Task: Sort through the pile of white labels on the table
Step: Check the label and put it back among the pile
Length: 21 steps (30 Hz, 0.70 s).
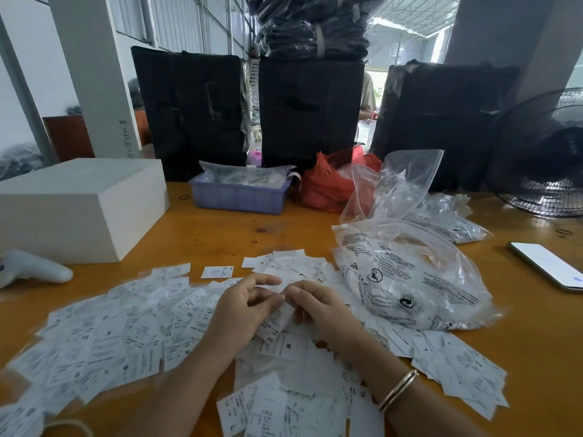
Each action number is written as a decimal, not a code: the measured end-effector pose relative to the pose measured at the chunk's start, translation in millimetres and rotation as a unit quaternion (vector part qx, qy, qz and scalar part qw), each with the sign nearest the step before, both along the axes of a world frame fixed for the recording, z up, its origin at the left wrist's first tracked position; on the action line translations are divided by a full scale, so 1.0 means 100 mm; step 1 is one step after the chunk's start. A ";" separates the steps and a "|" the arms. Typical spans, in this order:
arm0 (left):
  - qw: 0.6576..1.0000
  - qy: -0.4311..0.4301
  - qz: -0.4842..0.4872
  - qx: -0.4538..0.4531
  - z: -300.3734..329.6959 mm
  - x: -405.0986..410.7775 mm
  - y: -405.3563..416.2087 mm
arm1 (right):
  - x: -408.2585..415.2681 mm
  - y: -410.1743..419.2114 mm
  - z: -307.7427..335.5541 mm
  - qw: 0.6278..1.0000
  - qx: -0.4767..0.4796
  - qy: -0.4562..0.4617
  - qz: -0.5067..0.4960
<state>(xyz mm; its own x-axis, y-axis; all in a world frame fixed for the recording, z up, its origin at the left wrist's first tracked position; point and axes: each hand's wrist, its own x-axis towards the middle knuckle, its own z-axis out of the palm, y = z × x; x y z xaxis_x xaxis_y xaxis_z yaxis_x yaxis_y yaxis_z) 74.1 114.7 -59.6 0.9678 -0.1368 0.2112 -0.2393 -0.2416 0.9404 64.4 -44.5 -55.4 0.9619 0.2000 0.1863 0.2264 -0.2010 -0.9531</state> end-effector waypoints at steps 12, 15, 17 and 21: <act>0.971 -0.123 0.157 0.131 -0.04 0.06 0.09 | 0.10 -0.35 0.33 0.957 0.138 -0.096 -0.235; 0.945 -0.156 0.228 0.175 -0.05 0.09 0.12 | 0.27 -0.70 0.45 0.933 0.056 -0.136 -0.328; 0.931 -0.156 0.256 0.211 -0.04 0.10 0.14 | 0.43 -0.96 0.47 0.916 -0.050 -0.120 -0.379; 0.881 -0.184 0.282 0.333 -0.04 0.11 0.19 | 0.62 -1.44 0.35 0.862 -0.348 -0.032 -0.369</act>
<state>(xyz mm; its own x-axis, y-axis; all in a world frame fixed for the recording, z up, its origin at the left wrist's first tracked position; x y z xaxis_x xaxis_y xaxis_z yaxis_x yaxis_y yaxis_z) 84.6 133.8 -63.3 0.8036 0.1321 0.5803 -0.1641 -0.8881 0.4294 126.0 -188.1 -19.9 0.8675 -0.3760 0.3258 -0.1590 -0.8300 -0.5346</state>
